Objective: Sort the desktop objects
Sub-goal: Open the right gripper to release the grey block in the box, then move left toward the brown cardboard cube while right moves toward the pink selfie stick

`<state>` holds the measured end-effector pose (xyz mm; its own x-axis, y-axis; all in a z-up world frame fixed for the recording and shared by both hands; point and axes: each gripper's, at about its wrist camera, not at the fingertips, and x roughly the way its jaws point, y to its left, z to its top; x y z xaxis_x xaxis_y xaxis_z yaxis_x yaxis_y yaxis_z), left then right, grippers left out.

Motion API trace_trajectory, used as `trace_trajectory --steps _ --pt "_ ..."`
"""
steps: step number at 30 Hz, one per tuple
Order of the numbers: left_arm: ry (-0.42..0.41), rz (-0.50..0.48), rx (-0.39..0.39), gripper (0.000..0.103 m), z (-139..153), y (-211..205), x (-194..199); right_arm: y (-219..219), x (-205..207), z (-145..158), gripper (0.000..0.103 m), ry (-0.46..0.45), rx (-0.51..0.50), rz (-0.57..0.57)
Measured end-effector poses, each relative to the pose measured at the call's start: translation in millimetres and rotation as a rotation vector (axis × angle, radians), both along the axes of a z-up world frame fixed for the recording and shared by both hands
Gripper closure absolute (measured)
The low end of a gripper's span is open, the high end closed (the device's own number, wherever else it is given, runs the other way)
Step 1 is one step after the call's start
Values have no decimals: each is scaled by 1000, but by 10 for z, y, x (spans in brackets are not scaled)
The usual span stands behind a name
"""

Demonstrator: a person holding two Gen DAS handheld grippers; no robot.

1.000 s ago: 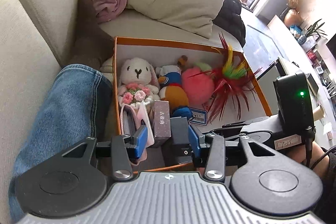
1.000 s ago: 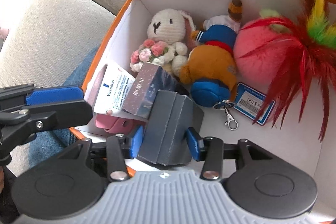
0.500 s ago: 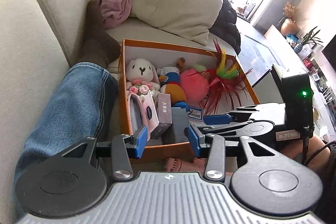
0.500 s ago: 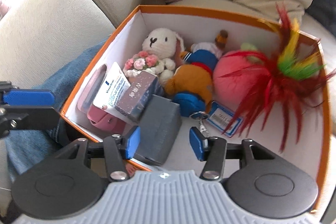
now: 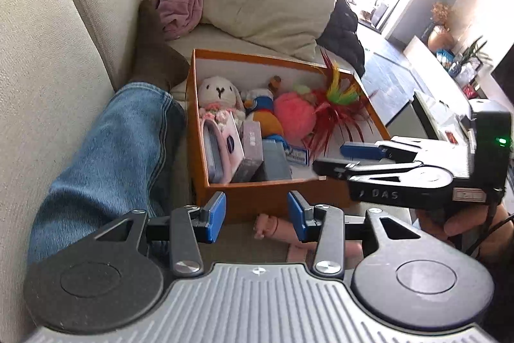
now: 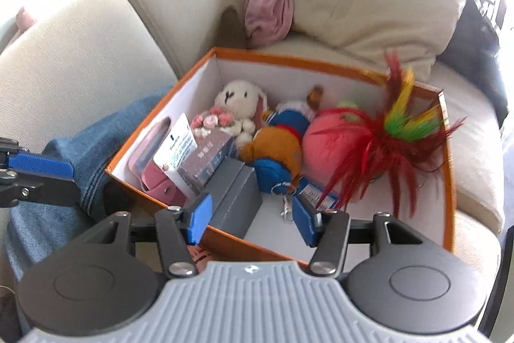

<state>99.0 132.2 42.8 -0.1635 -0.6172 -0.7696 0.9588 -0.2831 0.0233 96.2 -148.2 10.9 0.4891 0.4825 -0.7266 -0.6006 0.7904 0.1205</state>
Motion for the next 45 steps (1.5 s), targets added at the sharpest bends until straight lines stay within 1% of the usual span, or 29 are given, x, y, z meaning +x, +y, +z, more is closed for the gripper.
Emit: trace_trajectory --steps 3,5,7,8,9,11,13,17,18,23,25,27,29,32,35,36,38,39,41,43,45 --pt "-26 -9 21 54 -89 72 -30 -111 -189 19 45 -74 19 -21" --pt "-30 -18 41 54 -162 118 -37 -211 -309 12 45 -102 35 -43" --pt "-35 -14 69 54 -248 157 -37 -292 -391 -25 45 -98 41 -64" --pt "-39 -15 81 54 -286 168 -38 -341 -453 -43 45 -110 49 -72" --pt "-41 -6 95 54 -324 174 -34 -366 -503 -56 45 -120 47 -72" --pt "-53 -3 123 54 -404 203 -34 -399 -584 -98 46 -108 33 -71" --pt "-62 -5 147 54 -479 241 -40 -419 -642 -160 46 -82 34 -54" --pt "-67 -3 183 54 -578 323 -64 -398 -729 -345 46 2 6 -14" --pt "-57 23 194 54 -600 342 -62 -386 -747 -404 46 30 -1 -7" --pt "-81 -4 242 50 -719 439 -124 -353 -840 -643 46 130 -37 20" --pt "-74 -6 254 48 -744 471 -122 -351 -876 -703 47 154 -48 21" --pt "-52 2 272 47 -777 501 -105 -354 -911 -758 50 181 -50 25" --pt "-50 1 288 45 -816 521 -96 -352 -946 -811 52 206 -53 31" --pt "-59 -5 308 42 -872 550 -94 -344 -972 -888 52 243 -55 37" --pt "-37 -4 342 40 -939 572 -82 -332 -997 -981 52 294 -45 46" --pt "-29 8 351 40 -962 571 -77 -328 -1006 -1002 52 300 -46 45" --pt "-38 52 337 40 -987 559 -54 -319 -1015 -995 52 296 -46 44" --pt "-32 70 347 40 -1001 536 -43 -321 -1022 -992 52 294 -43 45" --pt "12 130 366 40 -1009 489 20 -314 -1033 -984 52 289 -42 46" --pt "90 226 382 40 -1001 436 108 -306 -1040 -989 52 290 -45 45" --pt "104 272 391 40 -1009 403 117 -267 -1022 -981 52 291 -44 43"
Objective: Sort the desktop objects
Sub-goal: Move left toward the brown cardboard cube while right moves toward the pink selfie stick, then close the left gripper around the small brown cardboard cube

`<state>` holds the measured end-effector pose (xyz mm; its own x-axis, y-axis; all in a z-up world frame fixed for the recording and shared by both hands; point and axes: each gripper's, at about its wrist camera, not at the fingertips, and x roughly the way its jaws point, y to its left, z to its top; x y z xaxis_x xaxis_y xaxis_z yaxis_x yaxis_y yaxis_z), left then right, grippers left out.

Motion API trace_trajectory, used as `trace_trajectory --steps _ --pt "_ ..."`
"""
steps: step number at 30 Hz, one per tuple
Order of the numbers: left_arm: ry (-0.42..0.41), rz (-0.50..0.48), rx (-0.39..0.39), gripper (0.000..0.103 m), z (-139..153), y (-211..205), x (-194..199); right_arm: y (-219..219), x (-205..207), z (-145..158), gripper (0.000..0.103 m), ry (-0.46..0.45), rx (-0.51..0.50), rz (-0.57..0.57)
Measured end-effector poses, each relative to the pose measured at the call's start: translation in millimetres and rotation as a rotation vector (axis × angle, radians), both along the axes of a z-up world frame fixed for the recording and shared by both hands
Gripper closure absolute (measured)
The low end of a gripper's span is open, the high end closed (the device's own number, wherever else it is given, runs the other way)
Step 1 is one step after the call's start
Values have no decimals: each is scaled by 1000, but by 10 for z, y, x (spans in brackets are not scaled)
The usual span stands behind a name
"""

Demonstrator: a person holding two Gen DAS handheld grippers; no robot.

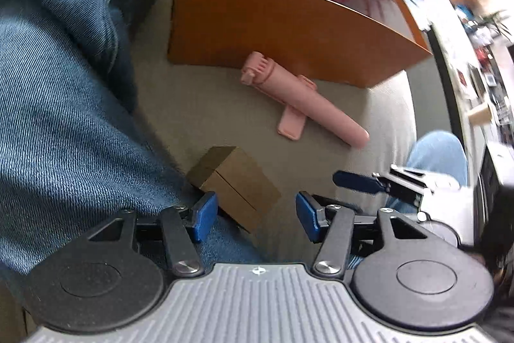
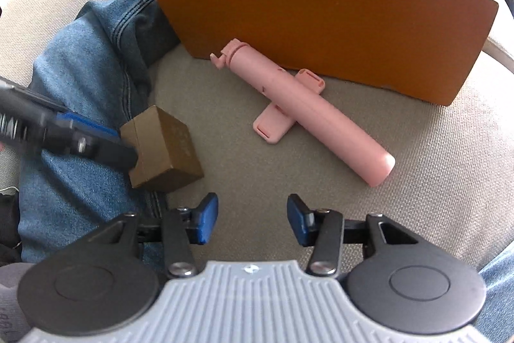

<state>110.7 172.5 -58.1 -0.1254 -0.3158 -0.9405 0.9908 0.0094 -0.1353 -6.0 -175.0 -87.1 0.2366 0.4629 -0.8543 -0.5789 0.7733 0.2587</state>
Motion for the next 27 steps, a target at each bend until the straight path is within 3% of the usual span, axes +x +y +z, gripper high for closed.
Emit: trace_trajectory --steps 8,11,15,24,27 --pt "-31 120 29 40 -38 -30 -32 112 25 99 53 -21 55 59" --pt "-27 157 18 40 -15 23 -14 238 34 167 64 -78 43 105" --pt "-32 218 17 40 -89 -7 0 336 81 135 69 -94 21 132" --pt "-108 236 39 36 -217 -147 -169 345 55 46 78 -89 29 172" --pt "-147 201 37 37 -251 -158 -240 342 37 24 82 -90 12 174"
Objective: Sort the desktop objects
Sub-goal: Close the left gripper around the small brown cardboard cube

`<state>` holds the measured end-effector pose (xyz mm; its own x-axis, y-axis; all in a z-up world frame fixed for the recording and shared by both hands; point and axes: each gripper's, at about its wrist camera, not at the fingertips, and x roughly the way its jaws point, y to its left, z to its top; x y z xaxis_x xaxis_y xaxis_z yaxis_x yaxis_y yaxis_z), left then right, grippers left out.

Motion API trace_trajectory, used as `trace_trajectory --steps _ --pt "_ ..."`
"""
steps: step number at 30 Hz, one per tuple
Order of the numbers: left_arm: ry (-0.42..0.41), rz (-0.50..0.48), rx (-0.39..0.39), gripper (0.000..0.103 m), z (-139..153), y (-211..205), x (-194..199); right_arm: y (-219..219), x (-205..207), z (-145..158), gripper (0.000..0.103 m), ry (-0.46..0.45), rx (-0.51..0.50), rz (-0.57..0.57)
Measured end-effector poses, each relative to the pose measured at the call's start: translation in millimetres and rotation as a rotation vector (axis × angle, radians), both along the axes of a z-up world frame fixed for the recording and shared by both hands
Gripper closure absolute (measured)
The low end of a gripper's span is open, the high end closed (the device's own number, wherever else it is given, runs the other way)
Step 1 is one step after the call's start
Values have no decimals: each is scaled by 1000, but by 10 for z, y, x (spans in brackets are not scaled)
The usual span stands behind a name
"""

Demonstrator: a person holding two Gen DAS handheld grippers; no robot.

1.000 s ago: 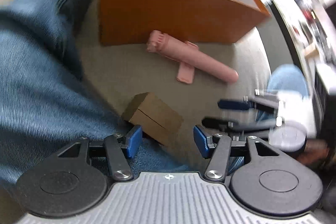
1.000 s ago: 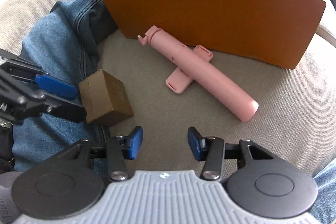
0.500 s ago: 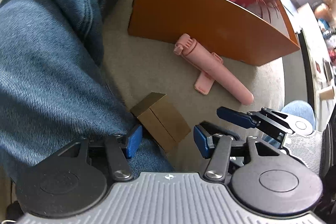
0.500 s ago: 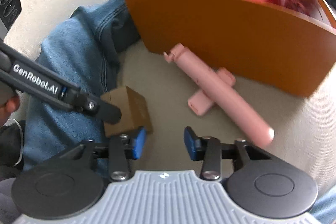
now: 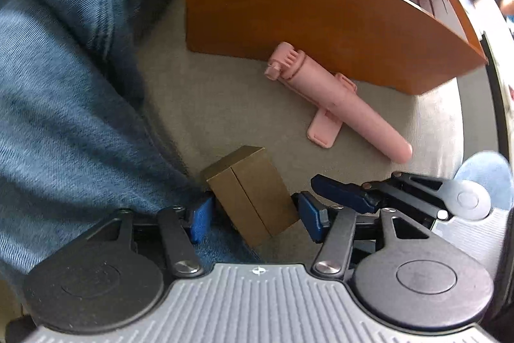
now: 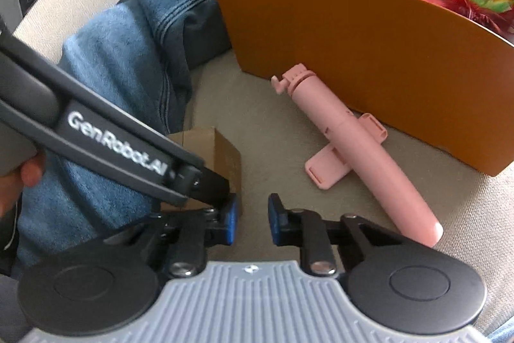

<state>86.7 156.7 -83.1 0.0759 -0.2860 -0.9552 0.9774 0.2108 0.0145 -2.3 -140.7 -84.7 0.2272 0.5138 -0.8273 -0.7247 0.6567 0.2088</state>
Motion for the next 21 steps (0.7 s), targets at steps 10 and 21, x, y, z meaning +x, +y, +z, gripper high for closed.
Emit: trace_trajectory --steps 10,21 --pt "-88 -236 5 37 -23 -2 -156 -117 -43 -54 82 35 9 -12" --pt "-60 -169 -3 42 -57 -12 -85 -194 -54 57 77 -81 -38 -36"
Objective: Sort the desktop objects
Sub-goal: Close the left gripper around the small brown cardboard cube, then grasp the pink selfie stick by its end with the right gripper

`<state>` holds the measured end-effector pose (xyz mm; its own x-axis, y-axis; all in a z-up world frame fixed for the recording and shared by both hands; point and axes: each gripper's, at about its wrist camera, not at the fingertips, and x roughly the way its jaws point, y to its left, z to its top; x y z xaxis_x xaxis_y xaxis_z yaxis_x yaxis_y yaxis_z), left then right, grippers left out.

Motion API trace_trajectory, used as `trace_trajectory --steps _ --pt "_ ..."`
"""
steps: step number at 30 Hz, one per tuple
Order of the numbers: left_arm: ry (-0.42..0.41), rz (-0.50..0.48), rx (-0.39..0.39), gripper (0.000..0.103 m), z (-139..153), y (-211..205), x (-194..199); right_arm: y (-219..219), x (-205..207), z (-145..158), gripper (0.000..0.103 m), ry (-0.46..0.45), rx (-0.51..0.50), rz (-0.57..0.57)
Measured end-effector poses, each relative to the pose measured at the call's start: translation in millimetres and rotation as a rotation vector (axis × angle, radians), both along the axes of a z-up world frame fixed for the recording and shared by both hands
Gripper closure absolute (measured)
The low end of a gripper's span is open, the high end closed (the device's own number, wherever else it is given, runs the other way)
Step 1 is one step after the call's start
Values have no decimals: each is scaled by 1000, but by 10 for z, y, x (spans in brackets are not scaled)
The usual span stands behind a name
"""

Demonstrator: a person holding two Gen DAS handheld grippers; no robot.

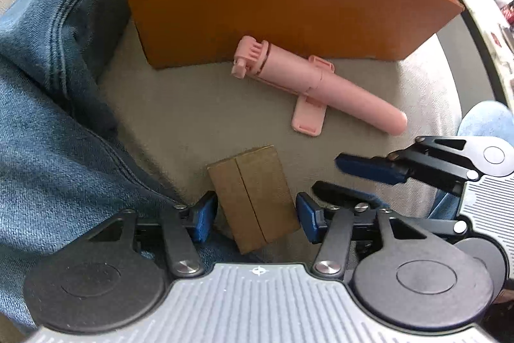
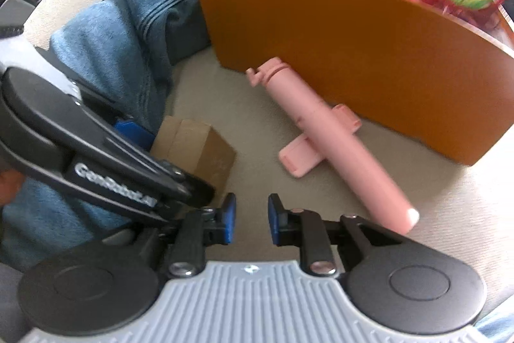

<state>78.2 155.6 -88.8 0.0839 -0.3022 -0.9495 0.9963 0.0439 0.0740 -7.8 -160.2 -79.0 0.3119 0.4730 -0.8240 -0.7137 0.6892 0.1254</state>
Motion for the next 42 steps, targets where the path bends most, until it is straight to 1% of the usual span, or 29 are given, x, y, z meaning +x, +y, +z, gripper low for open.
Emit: trace_trajectory --steps 3,6,8,11,16,19,22,25,28,30,34,35,36,38,39,42 --pt "4 2 -25 45 73 26 38 -58 4 76 77 -76 -18 -11" --pt "28 14 -50 47 147 19 109 -51 43 114 75 -140 -40 -6" --pt "45 25 -69 48 204 2 153 -45 44 125 69 -188 -75 4" --pt "69 39 -103 48 241 -40 225 -20 10 125 67 -254 -126 35" --pt "119 33 -125 48 316 -16 292 -82 -50 144 64 -286 -131 69" --pt "122 24 -127 48 317 -34 289 -13 -41 99 60 -302 -167 86" --pt "130 22 -123 48 291 -66 289 57 -42 76 59 -330 -185 114" --pt "133 28 -118 48 240 -113 314 180 -132 50 59 -380 -202 180" --pt "133 31 -116 48 244 -128 338 317 -243 -67 59 -426 -267 259" --pt "128 30 -116 48 257 -126 350 381 -286 -164 59 -488 -329 271" --pt "129 28 -109 48 239 -155 352 476 -420 -335 49 -632 -439 332" --pt "131 27 -108 48 235 -164 350 496 -457 -394 44 -668 -468 353" --pt "132 25 -108 48 230 -172 348 511 -481 -452 43 -702 -497 365" --pt "133 24 -107 48 223 -183 348 526 -510 -566 45 -780 -553 381" --pt "134 25 -106 48 221 -183 352 526 -520 -594 47 -805 -565 384" --pt "129 29 -106 48 221 -187 353 510 -563 -594 51 -838 -573 393"
